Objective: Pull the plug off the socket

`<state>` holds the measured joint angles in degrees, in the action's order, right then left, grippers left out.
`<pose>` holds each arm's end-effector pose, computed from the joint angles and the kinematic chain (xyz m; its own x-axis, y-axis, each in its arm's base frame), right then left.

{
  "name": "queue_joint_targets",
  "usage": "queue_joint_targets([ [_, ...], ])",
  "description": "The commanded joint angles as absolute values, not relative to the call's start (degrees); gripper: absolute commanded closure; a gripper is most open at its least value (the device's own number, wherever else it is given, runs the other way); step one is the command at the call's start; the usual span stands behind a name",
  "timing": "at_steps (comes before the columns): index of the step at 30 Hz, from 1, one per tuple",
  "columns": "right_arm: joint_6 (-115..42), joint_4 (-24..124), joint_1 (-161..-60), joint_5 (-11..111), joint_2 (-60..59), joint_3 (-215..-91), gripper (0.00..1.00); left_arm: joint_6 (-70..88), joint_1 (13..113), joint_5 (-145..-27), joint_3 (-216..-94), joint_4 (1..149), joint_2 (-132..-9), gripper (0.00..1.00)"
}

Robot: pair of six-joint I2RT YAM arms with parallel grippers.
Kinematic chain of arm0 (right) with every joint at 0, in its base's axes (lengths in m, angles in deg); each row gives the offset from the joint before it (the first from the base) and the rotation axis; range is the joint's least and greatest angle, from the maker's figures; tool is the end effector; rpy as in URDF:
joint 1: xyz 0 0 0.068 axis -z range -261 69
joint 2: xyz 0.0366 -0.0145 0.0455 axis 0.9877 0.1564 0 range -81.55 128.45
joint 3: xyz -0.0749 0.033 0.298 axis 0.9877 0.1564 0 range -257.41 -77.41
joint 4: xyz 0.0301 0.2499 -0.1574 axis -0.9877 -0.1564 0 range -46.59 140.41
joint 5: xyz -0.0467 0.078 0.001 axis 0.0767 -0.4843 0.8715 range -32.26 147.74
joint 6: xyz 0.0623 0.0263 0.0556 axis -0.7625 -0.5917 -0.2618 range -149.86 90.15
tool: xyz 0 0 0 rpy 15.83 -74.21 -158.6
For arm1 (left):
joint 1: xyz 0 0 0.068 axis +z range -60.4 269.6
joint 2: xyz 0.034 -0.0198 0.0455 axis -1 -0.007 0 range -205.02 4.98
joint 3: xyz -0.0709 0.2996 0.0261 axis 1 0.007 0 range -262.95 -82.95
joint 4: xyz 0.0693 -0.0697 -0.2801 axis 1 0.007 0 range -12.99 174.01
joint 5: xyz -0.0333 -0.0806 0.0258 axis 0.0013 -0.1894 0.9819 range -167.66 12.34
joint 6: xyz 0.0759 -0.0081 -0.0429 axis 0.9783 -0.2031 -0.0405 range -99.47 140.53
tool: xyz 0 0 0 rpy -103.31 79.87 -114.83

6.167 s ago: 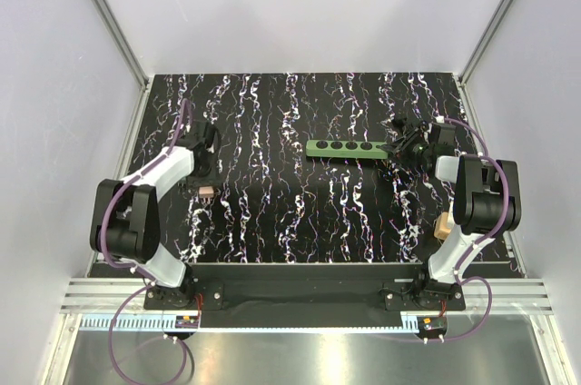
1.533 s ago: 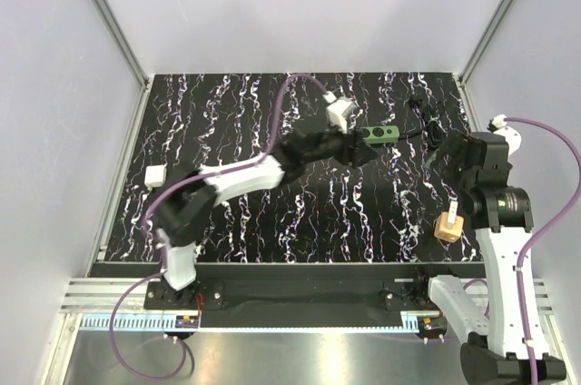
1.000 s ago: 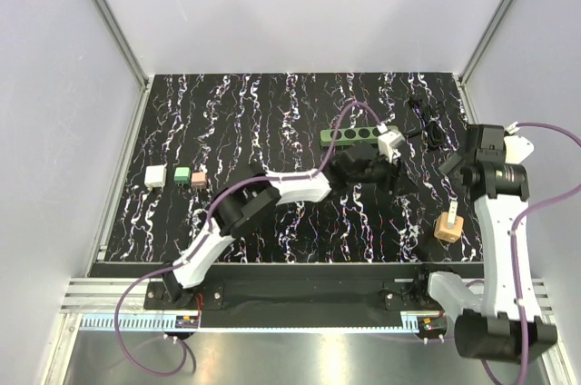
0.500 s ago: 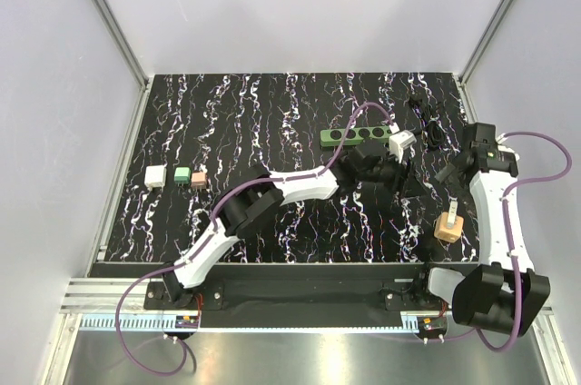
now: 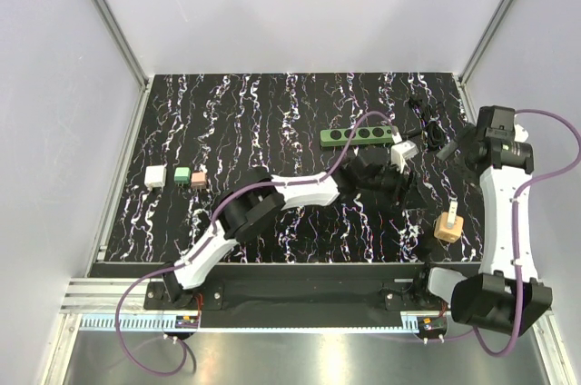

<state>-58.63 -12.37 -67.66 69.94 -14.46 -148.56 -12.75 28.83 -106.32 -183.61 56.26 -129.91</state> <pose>0.2473 -0.0755 0.3427 -0.5689 0.6185 -0.5421 0.6916 0.7164 0.0916 0.2791 -0.5750 0.1846 -0.6404 0.1583 -0.7516 0.7681 0.1297 -0.6271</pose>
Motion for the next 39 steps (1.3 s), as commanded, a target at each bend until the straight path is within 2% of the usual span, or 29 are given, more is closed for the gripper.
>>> queue_joint_targets([
  [1,-59.2,-8.8,-67.5,66.6,-18.3,-149.8,0.00,-12.3,27.2,-100.9,-180.6,54.2,-123.5,0.27],
  [5,-60.9,-4.2,-67.5,68.5,-19.8,-146.2,0.00,-9.9,24.0,-93.0,-178.8,60.4,-118.4,0.23],
  [10,-66.3,2.3,-66.0,70.1,-24.8,-139.6,0.00,-11.2,21.7,-86.5,-178.8,65.7,-116.0,0.23],
  [17,-65.5,7.5,-55.5,63.6,-26.8,-133.7,0.01,-8.6,21.9,-90.4,-181.6,72.7,-113.7,0.25],
  [19,-66.0,8.8,-52.1,60.5,-26.2,-130.5,0.07,-9.2,22.2,-92.9,-183.8,73.7,-114.8,0.25],
  [23,-68.2,10.8,-51.6,60.6,-27.3,-127.7,0.17,-11.4,22.2,-94.6,-191.5,75.7,-119.4,0.25],
  [27,-66.1,10.7,-51.4,69.0,-29.1,-127.0,0.18,-12.2,22.2,-96.2,-199.6,80.6,-126.2,0.24],
  [29,-66.4,11.5,-51.4,71.3,-31.0,-125.7,0.21,-11.9,22.4,-95.7,-200.5,81.8,-126.4,0.26],
  [31,-65.7,13.8,-51.4,70.1,-32.6,-123.0,0.25,-11.1,22.7,-93.7,-198.7,81.0,-124.9,0.27],
  [35,-64.0,15.0,-52.1,59.5,-32.9,-122.0,0.23,-9.7,23.5,-90.8,-187.3,72.0,-116.8,0.26],
  [39,-64.9,15.2,-52.3,53.7,-33.6,-121.9,0.20,-9.7,24.3,-94.3,-186.6,71.1,-116.2,0.25],
])
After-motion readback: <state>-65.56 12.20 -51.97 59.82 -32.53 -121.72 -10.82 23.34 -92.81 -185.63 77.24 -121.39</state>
